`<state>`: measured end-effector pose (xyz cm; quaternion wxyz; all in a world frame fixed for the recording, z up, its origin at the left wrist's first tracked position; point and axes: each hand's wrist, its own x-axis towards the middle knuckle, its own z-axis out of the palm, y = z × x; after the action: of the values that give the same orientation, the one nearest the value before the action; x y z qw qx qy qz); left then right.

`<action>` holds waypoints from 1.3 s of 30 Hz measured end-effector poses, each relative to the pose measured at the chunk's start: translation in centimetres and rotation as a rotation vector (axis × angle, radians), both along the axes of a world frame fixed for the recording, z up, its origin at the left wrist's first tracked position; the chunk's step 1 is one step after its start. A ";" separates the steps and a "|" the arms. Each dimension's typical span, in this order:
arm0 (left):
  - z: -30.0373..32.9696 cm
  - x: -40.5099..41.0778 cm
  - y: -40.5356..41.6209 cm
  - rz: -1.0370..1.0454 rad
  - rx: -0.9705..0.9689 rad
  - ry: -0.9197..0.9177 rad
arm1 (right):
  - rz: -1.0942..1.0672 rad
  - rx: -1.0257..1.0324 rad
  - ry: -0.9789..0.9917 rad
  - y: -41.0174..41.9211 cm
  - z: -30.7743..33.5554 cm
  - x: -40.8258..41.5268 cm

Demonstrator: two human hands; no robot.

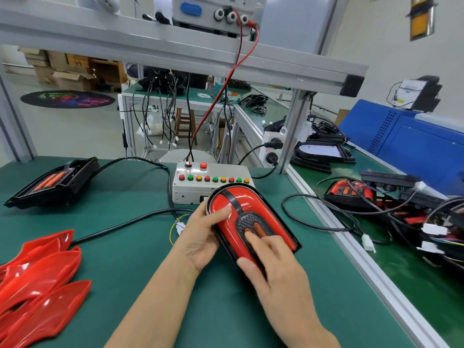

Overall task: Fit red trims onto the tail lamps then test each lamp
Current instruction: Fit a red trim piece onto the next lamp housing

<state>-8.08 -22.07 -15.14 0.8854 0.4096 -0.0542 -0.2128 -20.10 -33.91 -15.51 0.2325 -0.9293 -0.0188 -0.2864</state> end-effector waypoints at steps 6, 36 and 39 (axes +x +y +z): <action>0.3 0.3 0.7 0.078 -0.053 0.080 | -0.156 0.899 0.048 -2.1 1.3 0.6; 0.0 -0.3 0.4 0.079 0.009 -0.064 | 0.343 1.410 0.476 -2.6 -0.8 1.2; 0.0 -0.3 0.4 0.085 0.021 -0.073 | 0.339 1.397 0.474 -2.5 -0.9 1.1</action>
<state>-8.40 -21.63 -15.11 0.8868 0.4283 -0.0670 -0.1603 -18.98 -36.45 -16.44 0.8059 -0.5871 0.0748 0.0154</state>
